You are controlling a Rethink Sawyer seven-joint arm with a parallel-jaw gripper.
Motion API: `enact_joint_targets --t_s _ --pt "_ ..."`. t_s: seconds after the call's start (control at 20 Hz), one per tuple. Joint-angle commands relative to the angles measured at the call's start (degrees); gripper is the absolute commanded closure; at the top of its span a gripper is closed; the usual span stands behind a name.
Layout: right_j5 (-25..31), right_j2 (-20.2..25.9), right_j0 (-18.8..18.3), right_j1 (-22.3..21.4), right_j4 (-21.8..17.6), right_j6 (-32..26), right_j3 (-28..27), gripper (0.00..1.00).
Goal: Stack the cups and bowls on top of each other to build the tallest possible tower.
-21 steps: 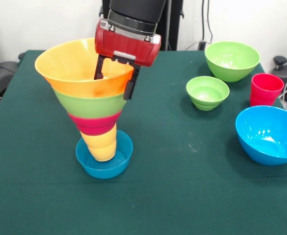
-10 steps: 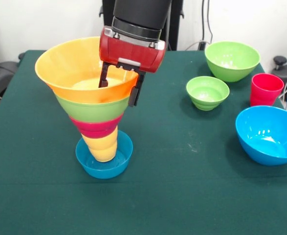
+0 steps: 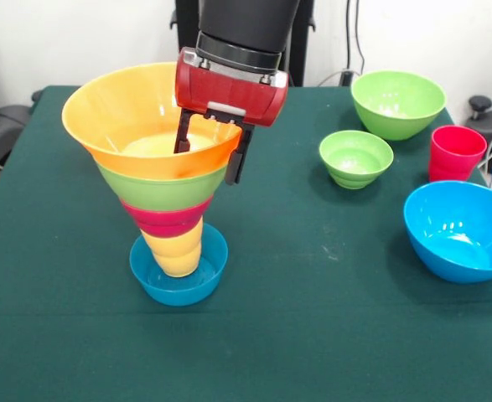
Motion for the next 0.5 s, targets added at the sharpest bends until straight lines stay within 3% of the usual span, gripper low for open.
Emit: enact_joint_targets --t_s 0.05,0.5 --pt "-2.57 5.90 -0.42 2.25 -4.66 -4.25 -1.04 0.00" --pt "-3.45 7.80 -1.57 3.16 -4.60 -4.72 -1.58 0.00"
